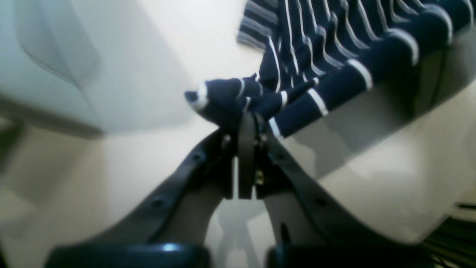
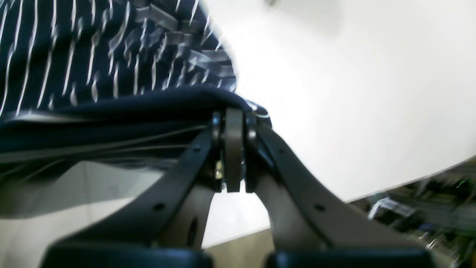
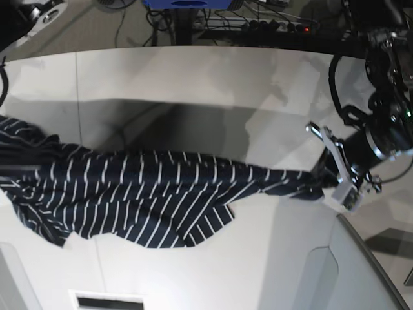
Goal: Layout the t-shirt on the table in an organized manner, then fold the t-shirt properly
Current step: 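Lift the shirt with both grippers and swing it across the table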
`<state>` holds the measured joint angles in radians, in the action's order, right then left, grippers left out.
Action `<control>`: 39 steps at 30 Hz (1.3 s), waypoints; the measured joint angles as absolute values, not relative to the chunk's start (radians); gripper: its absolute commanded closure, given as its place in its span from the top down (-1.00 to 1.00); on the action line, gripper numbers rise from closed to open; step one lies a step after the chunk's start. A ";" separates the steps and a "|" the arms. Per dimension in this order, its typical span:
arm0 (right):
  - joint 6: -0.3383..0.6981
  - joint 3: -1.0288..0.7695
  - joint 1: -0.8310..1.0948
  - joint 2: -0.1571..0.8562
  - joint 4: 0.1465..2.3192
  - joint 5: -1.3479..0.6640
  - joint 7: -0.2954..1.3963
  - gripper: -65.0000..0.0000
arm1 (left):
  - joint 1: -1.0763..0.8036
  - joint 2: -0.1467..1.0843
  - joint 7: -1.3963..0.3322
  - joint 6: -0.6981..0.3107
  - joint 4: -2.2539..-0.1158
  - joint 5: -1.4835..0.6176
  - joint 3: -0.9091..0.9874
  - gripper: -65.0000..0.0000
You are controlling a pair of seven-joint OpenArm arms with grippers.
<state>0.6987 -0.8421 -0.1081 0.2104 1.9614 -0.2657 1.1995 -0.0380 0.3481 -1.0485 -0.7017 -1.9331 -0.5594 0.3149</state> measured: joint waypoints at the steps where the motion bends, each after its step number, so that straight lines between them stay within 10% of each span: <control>1: 0.699 -0.814 -0.122 0.222 1.961 -0.267 1.200 -0.99 | -0.011 0.359 -1.075 -0.705 -1.933 -0.562 0.313 -1.00; 39: 0.656 -0.459 -0.739 0.400 1.787 -0.282 1.186 -0.99 | 0.629 0.545 -1.140 -0.708 -1.840 -0.336 0.077 -1.00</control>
<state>0.6556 -0.4591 -0.7395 0.3996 1.7870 -0.2817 1.1858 0.6289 0.5449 -1.1404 -0.7082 -1.8397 -0.3355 0.0772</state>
